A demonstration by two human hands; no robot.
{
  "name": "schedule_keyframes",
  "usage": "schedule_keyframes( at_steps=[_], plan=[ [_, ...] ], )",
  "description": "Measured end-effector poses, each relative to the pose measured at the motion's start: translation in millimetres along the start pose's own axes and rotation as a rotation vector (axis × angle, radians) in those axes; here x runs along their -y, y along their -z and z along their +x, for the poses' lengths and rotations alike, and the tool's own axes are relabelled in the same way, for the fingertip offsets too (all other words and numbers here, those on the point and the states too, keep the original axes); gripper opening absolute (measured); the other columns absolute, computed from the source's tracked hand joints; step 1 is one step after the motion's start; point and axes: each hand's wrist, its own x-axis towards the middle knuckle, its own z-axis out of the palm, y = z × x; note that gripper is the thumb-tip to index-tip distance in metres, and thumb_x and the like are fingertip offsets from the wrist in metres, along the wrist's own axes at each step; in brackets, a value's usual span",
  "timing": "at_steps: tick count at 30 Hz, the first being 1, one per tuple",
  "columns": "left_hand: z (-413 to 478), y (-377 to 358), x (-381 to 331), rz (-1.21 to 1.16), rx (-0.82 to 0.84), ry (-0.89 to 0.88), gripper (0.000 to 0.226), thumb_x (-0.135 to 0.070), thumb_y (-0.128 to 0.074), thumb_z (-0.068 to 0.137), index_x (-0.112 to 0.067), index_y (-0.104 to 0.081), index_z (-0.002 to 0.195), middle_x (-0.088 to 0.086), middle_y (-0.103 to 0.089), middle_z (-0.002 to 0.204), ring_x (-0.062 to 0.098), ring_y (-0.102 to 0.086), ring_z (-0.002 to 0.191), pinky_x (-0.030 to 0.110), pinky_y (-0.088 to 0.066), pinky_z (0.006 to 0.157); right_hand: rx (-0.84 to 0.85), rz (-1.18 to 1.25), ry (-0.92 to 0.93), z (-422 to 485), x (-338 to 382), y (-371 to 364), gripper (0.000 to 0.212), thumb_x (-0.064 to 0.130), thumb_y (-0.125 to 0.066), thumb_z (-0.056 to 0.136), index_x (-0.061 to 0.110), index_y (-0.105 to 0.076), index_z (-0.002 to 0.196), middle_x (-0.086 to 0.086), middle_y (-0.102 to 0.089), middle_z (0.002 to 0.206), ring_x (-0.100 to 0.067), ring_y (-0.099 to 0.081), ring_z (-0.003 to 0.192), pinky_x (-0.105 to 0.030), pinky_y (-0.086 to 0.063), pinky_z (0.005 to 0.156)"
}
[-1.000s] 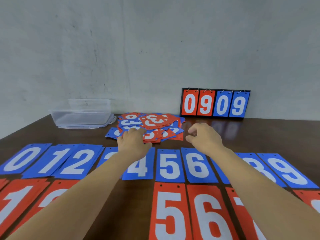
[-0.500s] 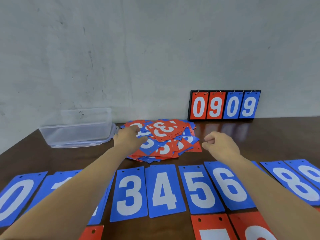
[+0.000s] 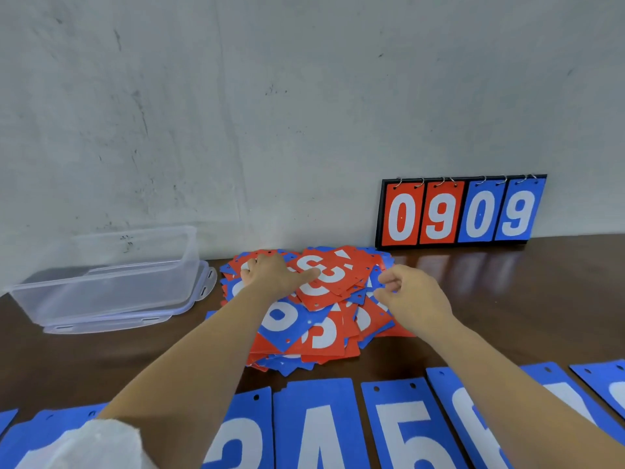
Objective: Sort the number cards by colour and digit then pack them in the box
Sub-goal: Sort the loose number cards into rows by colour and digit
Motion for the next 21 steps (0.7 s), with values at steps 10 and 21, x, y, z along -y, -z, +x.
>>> schedule_keyframes(
  at_steps=[10, 21],
  plan=[
    [15, -7, -14, 0.010, -0.054, -0.015, 0.091, -0.074, -0.071, 0.062, -0.021, -0.043, 0.130, 0.007, -0.050, 0.133, 0.030, -0.042, 0.128, 0.047, -0.033, 0.104, -0.003, -0.008, 0.007, 9, -6, -14, 0.025, 0.030, -0.063, 0.090, 0.024, -0.060, 0.114, 0.007, -0.062, 0.108, -0.006, -0.056, 0.092, -0.030, -0.052, 0.082],
    [10, -3, -14, 0.004, -0.060, -0.002, 0.084, -0.069, -0.072, 0.065, -0.019, -0.043, 0.125, 0.003, -0.059, 0.119, 0.026, -0.054, 0.115, 0.041, -0.041, 0.098, 0.018, -0.012, -0.008, -2, -10, -12, 0.028, 0.031, -0.060, 0.093, 0.023, -0.058, 0.120, 0.007, -0.062, 0.112, -0.005, -0.055, 0.094, -0.027, -0.053, 0.080]
  ],
)
